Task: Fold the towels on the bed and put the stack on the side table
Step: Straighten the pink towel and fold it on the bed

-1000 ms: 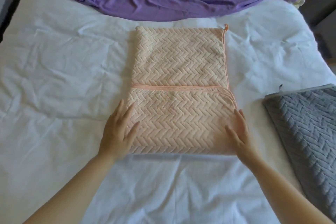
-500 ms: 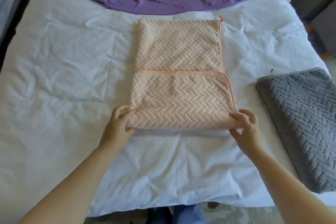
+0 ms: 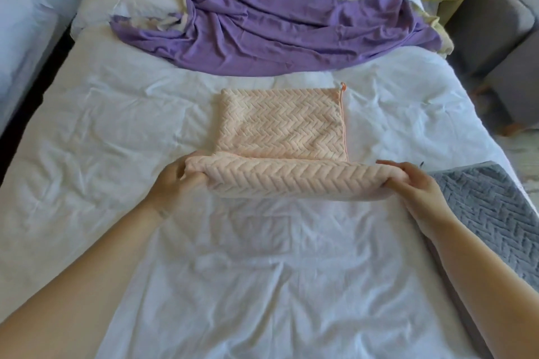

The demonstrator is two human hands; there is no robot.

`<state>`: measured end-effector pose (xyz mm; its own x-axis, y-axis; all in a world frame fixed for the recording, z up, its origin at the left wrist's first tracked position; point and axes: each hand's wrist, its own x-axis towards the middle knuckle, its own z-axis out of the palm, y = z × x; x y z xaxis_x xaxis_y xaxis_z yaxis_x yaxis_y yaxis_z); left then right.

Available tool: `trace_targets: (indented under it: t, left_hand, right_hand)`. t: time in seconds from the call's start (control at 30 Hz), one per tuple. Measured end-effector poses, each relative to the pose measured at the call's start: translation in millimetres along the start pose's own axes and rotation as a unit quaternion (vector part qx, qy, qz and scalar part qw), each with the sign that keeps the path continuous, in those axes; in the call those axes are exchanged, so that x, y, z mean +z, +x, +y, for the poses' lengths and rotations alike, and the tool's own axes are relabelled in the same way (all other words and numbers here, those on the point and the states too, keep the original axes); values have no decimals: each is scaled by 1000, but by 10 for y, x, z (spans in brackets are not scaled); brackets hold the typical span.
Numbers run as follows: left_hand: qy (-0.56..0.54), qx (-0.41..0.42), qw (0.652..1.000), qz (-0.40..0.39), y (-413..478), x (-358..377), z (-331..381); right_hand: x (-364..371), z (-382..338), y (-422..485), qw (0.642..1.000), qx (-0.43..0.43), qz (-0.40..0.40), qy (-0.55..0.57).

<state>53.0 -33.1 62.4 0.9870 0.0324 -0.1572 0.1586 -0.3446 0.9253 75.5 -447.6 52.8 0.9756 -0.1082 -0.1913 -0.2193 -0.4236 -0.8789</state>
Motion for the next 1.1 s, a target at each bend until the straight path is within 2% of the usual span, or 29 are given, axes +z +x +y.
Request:
trace_targets:
  t: [0.1, 0.23, 0.37, 0.47, 0.53, 0.6, 0.67, 0.83, 0.97, 1.1]
  left_hand:
    - [-20, -46, 995, 87, 432, 52, 86]
    - [44, -59, 991, 116, 1069, 78, 95]
    - [20, -114, 980, 163, 1760, 126, 15]
    - [-74, -213, 962, 151, 2072, 151, -106]
    - [-129, -256, 954, 88, 2109, 147, -267]
    - [-108, -287, 951, 38, 2095, 180, -475]
    - [-78, -267, 958, 70, 2110, 221, -643]
    - [-8, -182, 972, 148, 2267, 356, -631]
    - [59, -202, 963, 169, 2326, 489, -679]
    - [49, -170, 964, 198, 2310, 489, -724]
  right_hand:
    - [60, -99, 432, 1000, 7, 14, 26]
    - [205, -219, 1131, 991, 37, 29, 123]
    - [369, -262, 1874, 980, 76, 34, 183]
    - [459, -147, 2271, 956, 102, -114, 250]
    - [473, 0, 2370, 951, 135, -184, 206]
    - [470, 142, 2408, 947, 169, -212, 169]
    - [519, 216, 2438, 957, 167, -183, 148]
    - [765, 70, 2579, 994, 85, -16, 70]
    - [899, 93, 2682, 997, 73, 3, 5]
    - [918, 132, 2734, 999, 31, 43, -1]
